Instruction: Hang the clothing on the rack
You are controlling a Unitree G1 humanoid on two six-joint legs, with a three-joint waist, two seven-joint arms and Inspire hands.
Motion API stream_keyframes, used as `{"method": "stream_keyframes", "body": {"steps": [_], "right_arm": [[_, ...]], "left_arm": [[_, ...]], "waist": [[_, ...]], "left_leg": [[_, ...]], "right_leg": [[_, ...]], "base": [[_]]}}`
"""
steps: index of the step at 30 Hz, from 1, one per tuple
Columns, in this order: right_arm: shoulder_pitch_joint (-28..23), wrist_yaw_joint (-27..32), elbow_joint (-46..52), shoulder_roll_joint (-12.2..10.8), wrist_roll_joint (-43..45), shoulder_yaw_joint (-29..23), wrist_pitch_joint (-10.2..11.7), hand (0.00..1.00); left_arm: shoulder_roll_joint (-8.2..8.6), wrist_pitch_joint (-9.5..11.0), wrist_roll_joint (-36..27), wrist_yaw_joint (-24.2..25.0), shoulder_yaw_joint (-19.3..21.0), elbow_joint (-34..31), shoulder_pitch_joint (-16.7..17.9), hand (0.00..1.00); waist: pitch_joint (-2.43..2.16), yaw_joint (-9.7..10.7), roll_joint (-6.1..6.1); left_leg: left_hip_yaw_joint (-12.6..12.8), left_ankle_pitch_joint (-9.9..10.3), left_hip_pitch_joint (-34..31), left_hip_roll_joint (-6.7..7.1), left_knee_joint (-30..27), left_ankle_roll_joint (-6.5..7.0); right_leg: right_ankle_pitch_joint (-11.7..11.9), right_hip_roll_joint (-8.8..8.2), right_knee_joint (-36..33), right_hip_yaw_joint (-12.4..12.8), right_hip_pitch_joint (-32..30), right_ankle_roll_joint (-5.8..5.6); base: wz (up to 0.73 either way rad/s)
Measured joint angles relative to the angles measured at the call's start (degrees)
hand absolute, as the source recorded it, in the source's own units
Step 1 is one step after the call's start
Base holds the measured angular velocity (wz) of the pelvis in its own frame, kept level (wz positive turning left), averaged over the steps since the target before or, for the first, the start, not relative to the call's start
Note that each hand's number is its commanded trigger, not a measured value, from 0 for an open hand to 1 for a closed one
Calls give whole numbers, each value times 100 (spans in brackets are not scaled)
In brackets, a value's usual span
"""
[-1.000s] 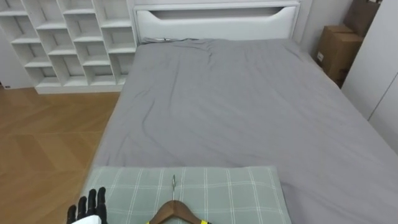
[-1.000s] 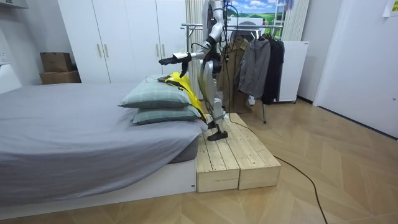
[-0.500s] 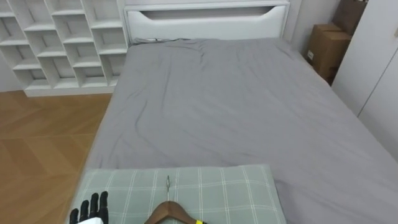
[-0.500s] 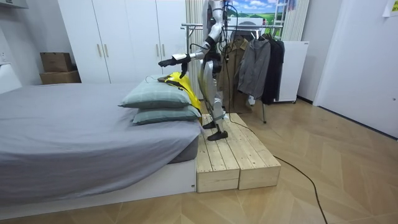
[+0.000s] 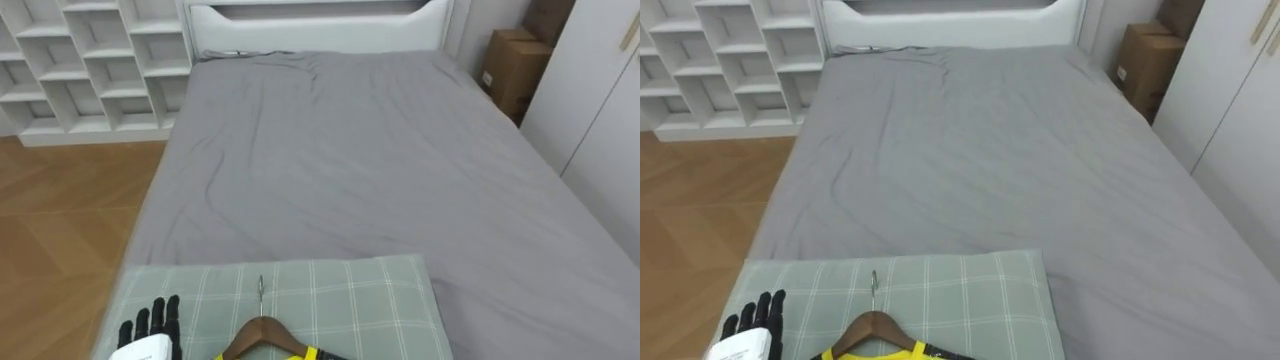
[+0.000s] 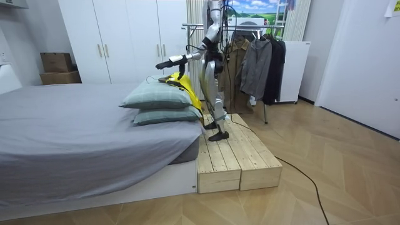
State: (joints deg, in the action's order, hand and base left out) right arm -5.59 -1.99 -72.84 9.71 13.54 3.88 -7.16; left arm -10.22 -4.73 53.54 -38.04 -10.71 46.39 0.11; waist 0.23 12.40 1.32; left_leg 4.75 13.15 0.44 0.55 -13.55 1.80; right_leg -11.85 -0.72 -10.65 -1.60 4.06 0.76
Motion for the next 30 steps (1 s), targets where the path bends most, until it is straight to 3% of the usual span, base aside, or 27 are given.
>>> {"method": "stream_keyframes", "body": {"steps": [4, 16, 22, 30], "right_arm": [[126, 87, -4, -8, -199, 182, 2, 0], [264, 273, 164, -26, -298, 394, 97, 0], [112, 261, 109, -19, -297, 391, 80, 0], [103, 236, 125, -20, -293, 386, 79, 0]], "left_arm": [[2, -19, -2, -11, -240, 234, -359, 0], [-16, 12, 3, -2, -532, 446, -786, 0], [-43, -15, 6, 81, -644, 542, -800, 0], [-39, -13, 3, 203, -709, 759, -908, 0]], "waist": [[29, 34, 41], [28, 162, 159], [35, 271, 278], [44, 287, 250]], "left_leg": [[-5, -43, -212, -29, -12, 19], [-92, -92, -589, -11, -10, 26], [-78, -100, -600, -12, 15, 21], [-12, -100, -586, -18, 16, 21]], "right_leg": [[26, -8, -16, -5, -236, -1], [43, -20, -16, -21, -581, 5], [43, -16, -7, -27, -607, 5], [43, -17, -6, -14, -611, 4]], "base": [[0], [3], [-1], [-3]]}}
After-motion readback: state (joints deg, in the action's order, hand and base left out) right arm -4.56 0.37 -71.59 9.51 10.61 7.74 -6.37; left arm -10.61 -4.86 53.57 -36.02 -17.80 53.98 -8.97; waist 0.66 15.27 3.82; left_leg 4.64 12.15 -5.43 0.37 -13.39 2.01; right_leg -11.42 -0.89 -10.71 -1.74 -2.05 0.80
